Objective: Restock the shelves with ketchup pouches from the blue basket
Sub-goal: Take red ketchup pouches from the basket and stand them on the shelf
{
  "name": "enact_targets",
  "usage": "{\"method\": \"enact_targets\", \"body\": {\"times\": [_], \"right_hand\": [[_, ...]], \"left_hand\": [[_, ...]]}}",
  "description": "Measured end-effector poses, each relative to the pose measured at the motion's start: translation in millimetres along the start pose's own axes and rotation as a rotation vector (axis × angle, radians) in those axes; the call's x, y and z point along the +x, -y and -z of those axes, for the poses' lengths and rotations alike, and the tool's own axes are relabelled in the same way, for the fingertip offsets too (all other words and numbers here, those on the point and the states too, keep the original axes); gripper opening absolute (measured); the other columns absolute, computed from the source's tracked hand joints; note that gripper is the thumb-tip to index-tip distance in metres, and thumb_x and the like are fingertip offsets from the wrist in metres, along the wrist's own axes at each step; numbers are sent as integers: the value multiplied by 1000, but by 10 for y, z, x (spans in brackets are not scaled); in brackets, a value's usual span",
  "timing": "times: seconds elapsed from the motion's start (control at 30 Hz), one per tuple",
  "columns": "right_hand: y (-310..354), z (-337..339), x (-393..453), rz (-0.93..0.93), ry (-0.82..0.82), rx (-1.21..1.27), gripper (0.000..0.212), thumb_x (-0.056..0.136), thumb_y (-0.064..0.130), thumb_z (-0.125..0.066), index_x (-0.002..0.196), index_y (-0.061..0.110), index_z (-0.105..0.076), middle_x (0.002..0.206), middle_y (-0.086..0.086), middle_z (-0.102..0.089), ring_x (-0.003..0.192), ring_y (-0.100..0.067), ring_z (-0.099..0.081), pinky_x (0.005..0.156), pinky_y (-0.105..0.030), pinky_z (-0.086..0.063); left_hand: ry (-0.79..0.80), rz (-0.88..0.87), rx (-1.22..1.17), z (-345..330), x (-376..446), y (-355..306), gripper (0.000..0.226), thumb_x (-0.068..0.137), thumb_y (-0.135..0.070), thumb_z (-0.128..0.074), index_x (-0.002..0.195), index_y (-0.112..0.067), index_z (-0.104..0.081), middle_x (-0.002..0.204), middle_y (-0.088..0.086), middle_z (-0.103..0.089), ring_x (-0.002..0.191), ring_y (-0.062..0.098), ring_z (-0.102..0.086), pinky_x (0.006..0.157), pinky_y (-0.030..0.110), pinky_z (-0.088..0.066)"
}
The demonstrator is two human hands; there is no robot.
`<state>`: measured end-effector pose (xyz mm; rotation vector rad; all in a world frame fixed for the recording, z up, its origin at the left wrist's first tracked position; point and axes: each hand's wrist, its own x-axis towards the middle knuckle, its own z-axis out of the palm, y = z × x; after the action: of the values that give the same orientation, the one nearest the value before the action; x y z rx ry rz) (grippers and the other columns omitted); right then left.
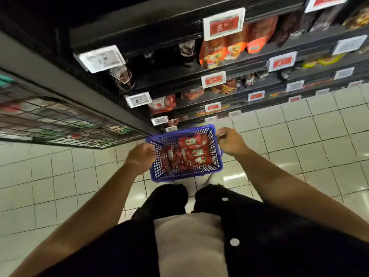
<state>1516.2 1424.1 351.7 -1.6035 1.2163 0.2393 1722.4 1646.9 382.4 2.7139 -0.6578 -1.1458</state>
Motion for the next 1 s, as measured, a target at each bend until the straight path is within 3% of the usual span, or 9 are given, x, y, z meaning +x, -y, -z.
{"method": "enact_targets", "body": {"times": [0.13,0.27,0.4,0.47,0.57,0.67,0.77,0.87,1.0], "right_hand": [[-609,-198,40,-214,124,27,22,97,24,-58,76,27,-60,90,-10,-69,104,-36,-68,84,-38,-55],[-1100,-460,207,-338,112,110,19,98,20,-56,103,7,-70,107,-20,-72,104,-39,-68,92,-51,-56],[-1427,-796,588,-478,99,311,8,99,16,-56,97,17,-64,110,-13,-67,100,-32,-68,91,-50,-58],[-1556,-995,859,-538,86,415,7,100,16,-54,105,16,-60,115,-13,-64,107,-32,-67,91,-49,-58],[-1708,-1378,1282,-672,20,624,9,98,12,-53,103,12,-60,103,-14,-68,93,-31,-69,72,-42,-61],[-1949,-1855,1728,-747,-51,742,6,97,14,-58,95,10,-62,81,-6,-65,70,-22,-65,57,-34,-57],[-2245,-2386,2163,-768,-13,796,9,102,18,-52,107,12,-57,79,-4,-58,68,-19,-59,64,-38,-57],[-2539,-2867,2539,-795,24,729,12,101,18,-52,111,14,-56,79,-3,-54,68,-16,-57,70,-37,-58],[-2835,-3359,2962,-805,39,693,9,98,14,-54,105,15,-60,81,1,-61,73,-13,-59,69,-30,-59]], "left_hand": [[235,155,-33,-562,75,194,12,86,-22,-69,97,-23,-65,109,9,-71,97,27,-66,84,33,-51],[313,216,-26,-1084,300,372,14,85,-22,-72,97,-23,-64,103,9,-72,91,27,-68,79,31,-52],[381,248,-16,-1529,770,623,14,85,-24,-71,97,-26,-64,102,10,-73,92,30,-70,85,41,-58],[421,229,2,-1720,1114,740,13,85,-25,-69,97,-26,-64,104,11,-72,96,33,-69,87,44,-58],[500,217,24,-1996,1691,922,8,90,-20,-66,93,-24,-60,102,12,-65,93,31,-62,82,39,-52],[504,288,-49,-2381,2278,1134,20,93,-12,-62,106,-20,-50,97,11,-54,86,25,-51,75,40,-44],[504,339,-88,-2792,2748,1351,24,93,-14,-64,111,-19,-48,92,7,-51,90,30,-51,74,37,-39],[451,311,-59,-3295,3143,1637,49,89,-24,-71,132,-9,-54,120,19,-62,110,34,-61,85,34,-47],[357,246,122,-3848,3582,1929,57,85,-34,-72,136,-14,-56,125,12,-63,102,28,-61,83,33,-50]]}}
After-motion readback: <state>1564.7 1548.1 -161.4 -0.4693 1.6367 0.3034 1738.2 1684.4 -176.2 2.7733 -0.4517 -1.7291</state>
